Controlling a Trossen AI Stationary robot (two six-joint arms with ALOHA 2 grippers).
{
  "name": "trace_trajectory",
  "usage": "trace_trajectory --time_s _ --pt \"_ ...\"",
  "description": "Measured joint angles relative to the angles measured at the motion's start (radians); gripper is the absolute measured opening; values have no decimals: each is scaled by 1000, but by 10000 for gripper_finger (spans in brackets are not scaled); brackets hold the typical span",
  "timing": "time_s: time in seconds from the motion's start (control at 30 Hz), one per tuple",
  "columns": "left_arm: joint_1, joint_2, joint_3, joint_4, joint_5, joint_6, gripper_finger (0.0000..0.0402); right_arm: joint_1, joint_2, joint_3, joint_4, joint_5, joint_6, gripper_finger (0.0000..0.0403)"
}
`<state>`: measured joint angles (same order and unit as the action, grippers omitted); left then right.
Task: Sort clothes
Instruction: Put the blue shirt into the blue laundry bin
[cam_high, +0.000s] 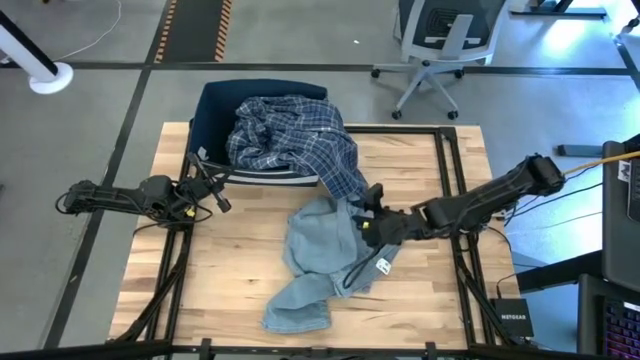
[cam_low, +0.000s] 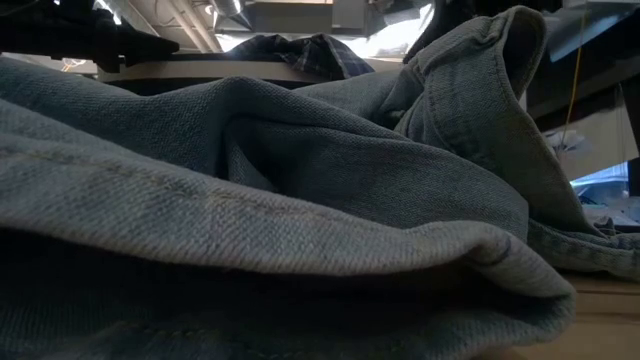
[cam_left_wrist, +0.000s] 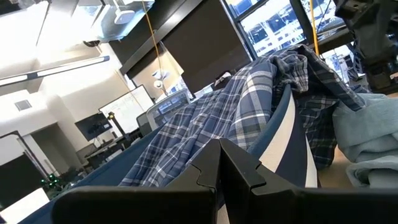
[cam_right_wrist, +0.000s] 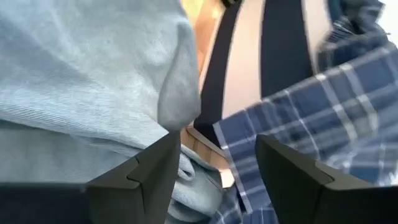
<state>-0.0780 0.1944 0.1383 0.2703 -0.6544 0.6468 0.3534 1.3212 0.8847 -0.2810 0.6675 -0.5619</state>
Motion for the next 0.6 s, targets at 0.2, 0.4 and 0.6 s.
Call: trace_trajectory --time_s 0.2,0.4,0.6 --pt "0 0 0 -1 0 0 1 -6 79 51 -6 33 -100 276" --pt "0 0 0 -2 0 0 1 -79 121 73 0 177 -88 320" --pt "0 0 0 -1 0 0 1 -180 158 72 -15 95 -19 323"
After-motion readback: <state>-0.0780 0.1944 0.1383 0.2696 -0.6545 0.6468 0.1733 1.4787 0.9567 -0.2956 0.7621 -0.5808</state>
